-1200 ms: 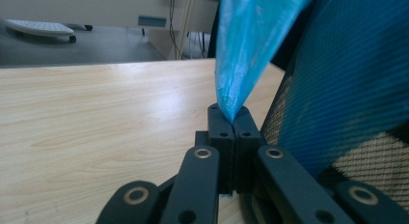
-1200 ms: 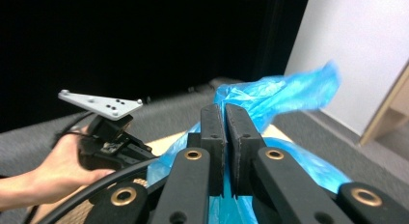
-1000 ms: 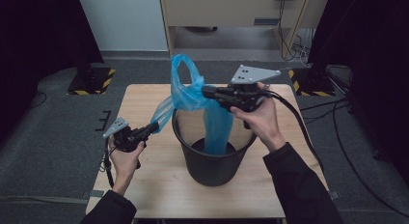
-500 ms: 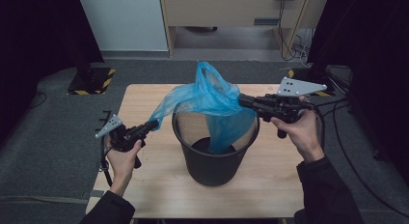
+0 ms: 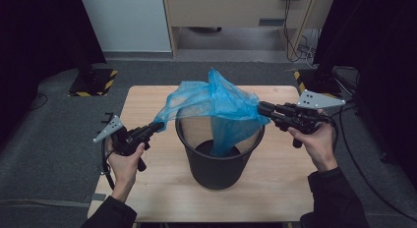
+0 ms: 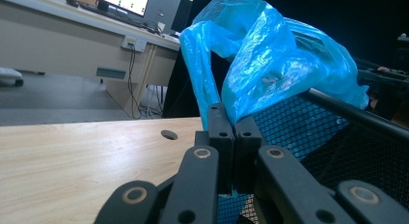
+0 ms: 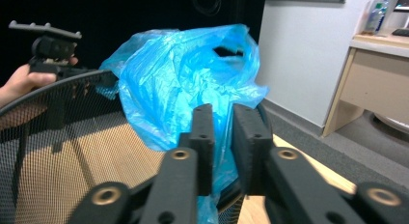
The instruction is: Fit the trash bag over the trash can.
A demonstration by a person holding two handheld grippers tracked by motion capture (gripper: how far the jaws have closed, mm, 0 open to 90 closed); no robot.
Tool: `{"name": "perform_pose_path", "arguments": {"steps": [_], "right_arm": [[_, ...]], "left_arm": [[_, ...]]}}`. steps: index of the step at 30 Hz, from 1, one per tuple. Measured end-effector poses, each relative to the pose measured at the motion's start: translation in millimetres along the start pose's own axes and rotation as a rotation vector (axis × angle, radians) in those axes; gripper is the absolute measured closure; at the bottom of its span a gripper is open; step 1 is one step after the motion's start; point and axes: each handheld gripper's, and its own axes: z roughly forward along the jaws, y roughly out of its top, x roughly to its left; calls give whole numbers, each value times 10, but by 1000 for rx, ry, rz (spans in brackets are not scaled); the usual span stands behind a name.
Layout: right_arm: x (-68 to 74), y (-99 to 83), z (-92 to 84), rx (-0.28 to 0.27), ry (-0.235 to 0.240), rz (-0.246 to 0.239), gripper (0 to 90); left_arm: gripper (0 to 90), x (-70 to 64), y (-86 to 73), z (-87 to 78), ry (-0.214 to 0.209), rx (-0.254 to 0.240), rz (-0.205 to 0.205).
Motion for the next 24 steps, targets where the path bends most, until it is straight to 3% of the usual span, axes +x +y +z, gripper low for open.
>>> {"name": "perform_pose_path", "arguments": {"steps": [5,8,12,15,20,22,23,24], "right_arm": [[70,121,-12,-70,-10,22,581],[145,267,39,-123,-32,15,414],[200,344,122,-142,-23,14,377],[261,360,287,-112,-3,18,348],[311,311,493,-77,0,41,409],[328,291,536,-55,2,53,545],[336,279,536,-41,12,39,760],[336,279,536,-41,12,39,760]], "left_arm": [[888,-111,35,-6,-6,-8,41],[887,-162,52,-16,-18,-12,51],[887,-187,51,-15,-23,-13,50],[886,-207,46,-6,-28,-7,51],[885,-222,31,3,-31,5,59],[886,-218,24,3,-29,6,55],[889,-216,19,-3,-28,5,47],[890,-216,19,-3,-28,5,47]]}}
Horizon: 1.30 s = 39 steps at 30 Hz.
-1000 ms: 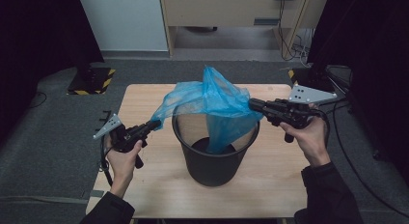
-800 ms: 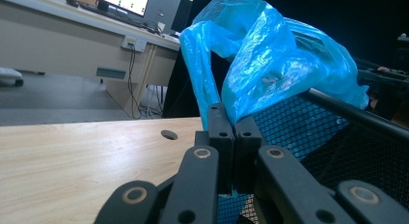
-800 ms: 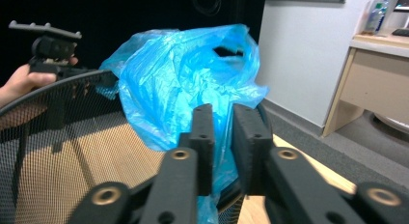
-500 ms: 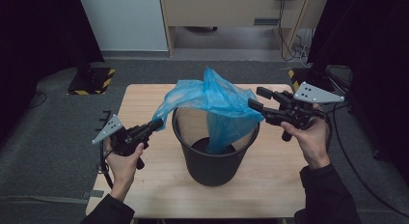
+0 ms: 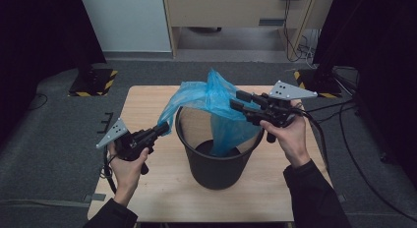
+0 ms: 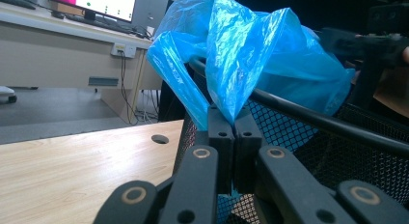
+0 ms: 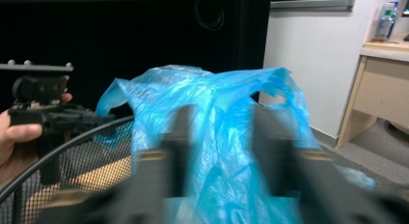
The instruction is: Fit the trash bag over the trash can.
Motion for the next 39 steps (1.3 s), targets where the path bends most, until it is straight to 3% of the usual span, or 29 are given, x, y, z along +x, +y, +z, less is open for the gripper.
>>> {"name": "perform_pose_path", "arguments": {"steps": [3,9,14,19,25,26,30,35,37,38,39], "right_arm": [[9,2,-102,-15,35,7,897],[14,-105,-482,-57,74,4,900],[81,-327,-775,-89,86,6,900],[150,-543,-949,-109,94,35,900],[187,-753,-995,-65,102,70,900],[186,-835,-1008,-50,105,96,900],[153,-923,-1023,-33,98,124,900],[131,-1019,-949,5,92,132,900],[119,-1044,-935,30,63,126,900],[103,-1043,-941,43,11,113,900],[103,-1043,-941,43,11,113,900]], "left_arm": [[893,-1,2,-26,1,4,-4],[896,-61,-18,-134,-4,15,-24],[897,-227,-160,-298,-46,65,-36],[897,-357,-273,-422,-82,97,-41],[895,-435,-381,-349,-121,151,-24],[894,-448,-400,-334,-123,164,-18],[893,-471,-468,-290,-121,196,3],[890,-483,-493,-263,-111,213,22],[887,-477,-485,-260,-114,207,16],[880,-477,-470,-264,-115,201,18],[880,-478,-452,-271,-115,191,21]]}}
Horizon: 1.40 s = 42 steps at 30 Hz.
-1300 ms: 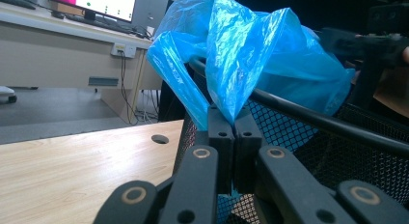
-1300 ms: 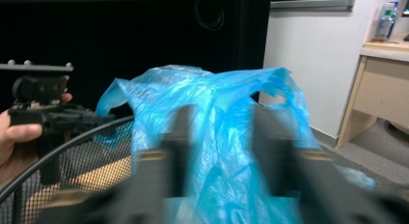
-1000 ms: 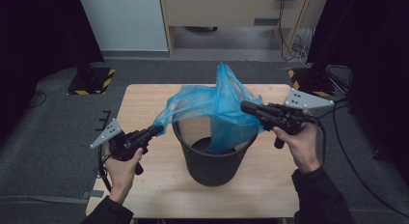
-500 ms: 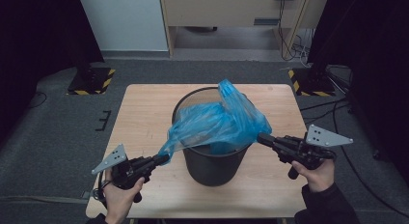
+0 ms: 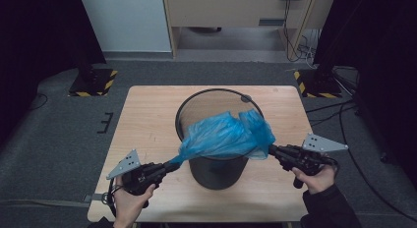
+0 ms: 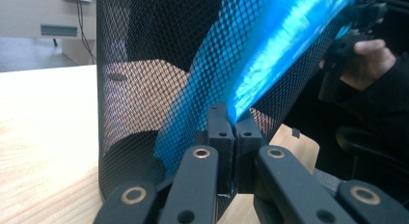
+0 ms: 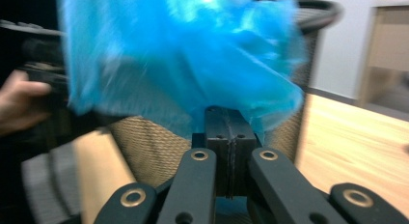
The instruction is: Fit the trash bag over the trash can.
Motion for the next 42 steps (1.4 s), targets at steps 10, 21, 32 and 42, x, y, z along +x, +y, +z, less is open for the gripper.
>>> {"name": "perform_pose_path", "arguments": {"steps": [10,21,32,42], "right_arm": [[-107,149,-29,-57,-142,-37,900],[-205,258,137,-35,-166,-77,900],[-309,190,277,17,-158,-78,890],[-238,196,228,6,-120,-66,900]], "left_arm": [[883,-7,208,-92,-69,-99,-32],[889,81,638,-204,-90,-211,-99],[866,408,542,-59,32,-184,-242],[405,364,481,-71,211,-147,-82]]}}
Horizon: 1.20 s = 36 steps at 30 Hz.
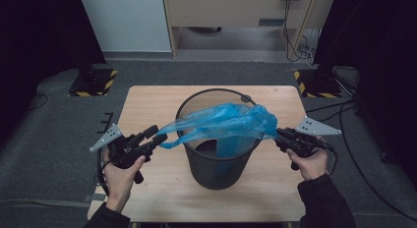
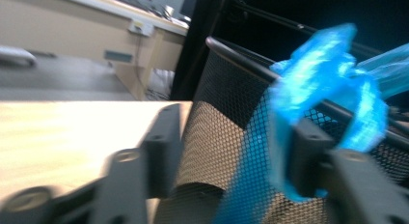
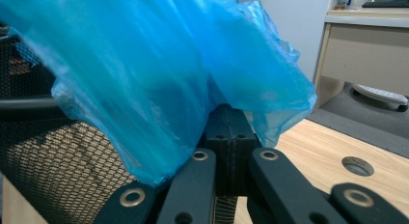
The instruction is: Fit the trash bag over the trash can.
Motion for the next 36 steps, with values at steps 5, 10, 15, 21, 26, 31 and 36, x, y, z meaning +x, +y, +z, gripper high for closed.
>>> {"name": "perform_pose_path", "arguments": {"steps": [5,10,15,21,26,31,36], "right_arm": [[55,61,-40,-14,10,-10,900],[73,78,-71,-8,12,-9,900],[82,79,-123,-8,9,-2,900],[96,131,-212,-42,10,12,900],[145,170,-232,-52,23,5,900],[168,165,-227,-50,27,8,900],[183,157,-234,-50,31,6,900]], "left_arm": [[325,-174,115,-92,-3,-25,61],[306,-344,138,-68,-10,-14,125],[273,-461,122,-23,-33,-9,166],[284,-590,103,32,-99,5,160],[301,-682,97,38,-151,5,141],[313,-794,46,50,-152,35,131],[402,-850,-18,74,-124,73,140]]}}
